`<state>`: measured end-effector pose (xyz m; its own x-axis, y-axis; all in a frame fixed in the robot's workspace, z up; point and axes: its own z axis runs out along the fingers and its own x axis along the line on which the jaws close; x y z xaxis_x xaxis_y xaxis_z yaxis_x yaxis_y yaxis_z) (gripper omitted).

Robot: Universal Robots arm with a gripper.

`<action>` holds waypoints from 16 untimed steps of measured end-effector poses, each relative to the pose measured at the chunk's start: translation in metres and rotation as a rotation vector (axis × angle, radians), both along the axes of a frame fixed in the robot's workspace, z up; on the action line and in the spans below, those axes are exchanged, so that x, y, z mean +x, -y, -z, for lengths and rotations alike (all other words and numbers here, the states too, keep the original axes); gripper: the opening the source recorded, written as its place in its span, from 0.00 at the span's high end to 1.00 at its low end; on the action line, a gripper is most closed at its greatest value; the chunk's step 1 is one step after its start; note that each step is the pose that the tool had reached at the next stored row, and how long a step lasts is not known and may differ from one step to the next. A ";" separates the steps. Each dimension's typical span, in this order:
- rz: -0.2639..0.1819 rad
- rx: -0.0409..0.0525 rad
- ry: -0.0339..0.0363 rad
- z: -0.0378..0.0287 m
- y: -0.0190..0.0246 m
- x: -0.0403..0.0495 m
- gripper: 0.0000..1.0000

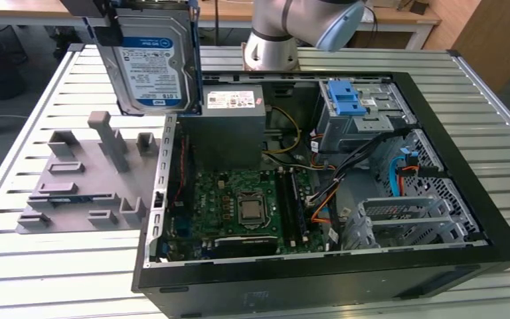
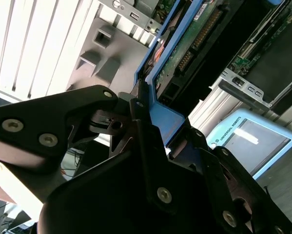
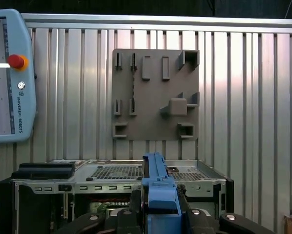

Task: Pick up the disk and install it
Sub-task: 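Pick up the disk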

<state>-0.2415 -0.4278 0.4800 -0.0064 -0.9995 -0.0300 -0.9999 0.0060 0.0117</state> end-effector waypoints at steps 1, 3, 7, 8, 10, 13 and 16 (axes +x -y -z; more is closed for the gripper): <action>0.000 -0.0001 -0.0001 0.0000 0.0004 0.0016 0.64; 0.000 0.0000 -0.0001 0.0000 0.0014 0.0049 0.64; 0.000 0.0000 -0.0003 0.0000 0.0021 0.0101 0.64; 0.000 -0.0001 -0.0004 0.0000 0.0021 0.0103 0.64; 0.000 0.0000 -0.0003 0.0000 0.0021 0.0103 0.64; 0.000 -0.0001 -0.0004 0.0000 0.0021 0.0105 0.64; 0.000 0.0000 -0.0003 0.0000 0.0021 0.0106 0.64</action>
<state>-0.2309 -0.4299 0.4800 -0.0064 -0.9995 -0.0299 -0.9999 0.0060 0.0121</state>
